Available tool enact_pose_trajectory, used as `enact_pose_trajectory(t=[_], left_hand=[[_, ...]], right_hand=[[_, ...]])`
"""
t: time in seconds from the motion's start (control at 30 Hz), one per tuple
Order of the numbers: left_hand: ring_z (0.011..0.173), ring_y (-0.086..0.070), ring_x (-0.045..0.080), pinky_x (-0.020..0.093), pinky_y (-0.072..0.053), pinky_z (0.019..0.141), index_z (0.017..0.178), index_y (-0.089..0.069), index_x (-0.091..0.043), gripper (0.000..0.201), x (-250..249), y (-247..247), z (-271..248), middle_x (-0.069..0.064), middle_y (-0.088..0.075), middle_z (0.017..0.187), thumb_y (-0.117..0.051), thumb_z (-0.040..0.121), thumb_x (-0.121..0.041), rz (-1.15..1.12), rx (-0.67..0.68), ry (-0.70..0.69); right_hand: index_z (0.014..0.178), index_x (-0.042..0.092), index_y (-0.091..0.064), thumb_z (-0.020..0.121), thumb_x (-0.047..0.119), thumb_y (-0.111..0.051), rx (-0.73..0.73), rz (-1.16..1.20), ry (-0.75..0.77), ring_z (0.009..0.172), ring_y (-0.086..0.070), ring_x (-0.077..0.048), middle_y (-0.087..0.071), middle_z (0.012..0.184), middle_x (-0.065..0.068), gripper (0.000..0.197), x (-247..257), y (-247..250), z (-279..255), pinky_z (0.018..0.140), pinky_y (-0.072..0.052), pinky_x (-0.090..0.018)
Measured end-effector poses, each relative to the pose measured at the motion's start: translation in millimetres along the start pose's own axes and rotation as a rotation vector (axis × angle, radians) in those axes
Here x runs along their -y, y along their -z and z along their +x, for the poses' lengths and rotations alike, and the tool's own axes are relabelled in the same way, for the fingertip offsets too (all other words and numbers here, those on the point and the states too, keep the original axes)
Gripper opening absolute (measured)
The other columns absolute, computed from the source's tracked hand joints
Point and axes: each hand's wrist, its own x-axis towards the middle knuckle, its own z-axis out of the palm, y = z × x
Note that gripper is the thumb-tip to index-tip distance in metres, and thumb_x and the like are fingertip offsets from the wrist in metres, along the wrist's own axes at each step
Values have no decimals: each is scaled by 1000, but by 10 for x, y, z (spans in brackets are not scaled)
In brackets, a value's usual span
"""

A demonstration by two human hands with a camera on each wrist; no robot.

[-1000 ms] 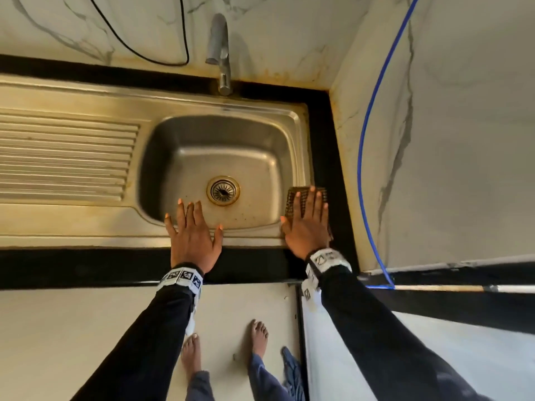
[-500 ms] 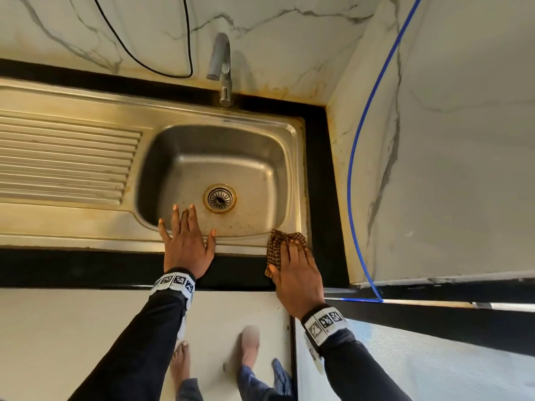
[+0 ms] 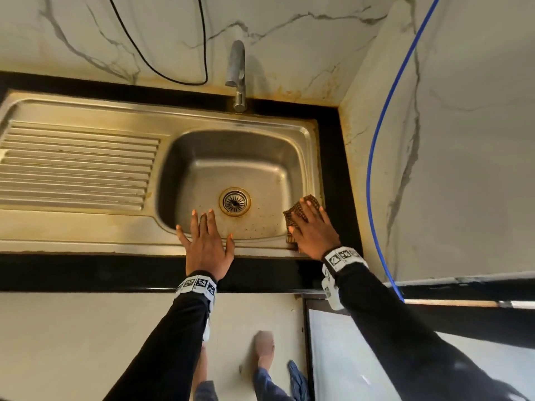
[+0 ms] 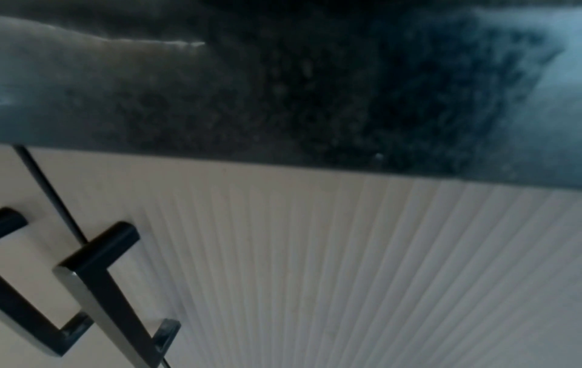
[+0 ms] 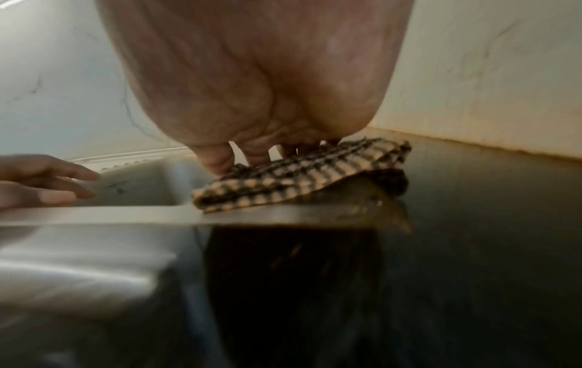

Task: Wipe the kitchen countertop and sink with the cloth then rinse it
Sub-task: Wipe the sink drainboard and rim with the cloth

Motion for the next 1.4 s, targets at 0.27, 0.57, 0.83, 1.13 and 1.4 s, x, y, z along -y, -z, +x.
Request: enact_pose_trajectory(t=[0.27, 0.57, 0.83, 1.13, 1.4], left_hand=[[157, -13, 31, 70, -10, 120, 155, -33, -7, 73, -25, 25, 22, 14, -41, 159, -36, 99, -55, -20, 11, -26], [152, -26, 32, 73, -15, 117, 143, -46, -10, 60, -35, 11, 13, 13, -55, 146, -37, 100, -52, -11, 42, -38], [149, -31, 33, 71, -18, 117, 134, -53, -11, 51, -40, 60, -3, 13, -58, 141, -43, 100, -47, -23, 30, -71], [149, -32, 32, 71, -20, 116, 134, -55, -11, 52, -45, 36, -50, 12, -58, 142, -38, 101, -47, -17, 66, -77], [148, -34, 32, 69, -21, 116, 131, -58, -12, 50, -17, 72, 4, 13, -55, 145, -37, 102, -47, -1, 96, -97]], right_hand=[[155, 16, -34, 102, 38, -45, -230, 200, -32, 149, -30, -31, -32, 160, -10, 59, 914, -306, -590, 124, -25, -51], [161, 3, -11, 97, 34, -40, -273, 224, -585, 156, -10, -38, -12, 166, -24, 76, 360, -880, -1493, 126, -16, -53], [163, 19, -9, 103, 49, -30, -300, 165, -341, 156, -1, -37, 0, 169, -21, 71, -416, -585, -779, 127, -8, -50], [162, 39, -1, 104, 52, -35, -272, 232, -357, 156, 7, -33, 8, 170, -12, 69, -184, -651, -945, 125, -1, -53], [162, 37, -4, 103, 52, -38, -222, 211, -390, 156, 4, -36, 7, 169, -15, 69, -268, -454, -478, 124, -7, -61]])
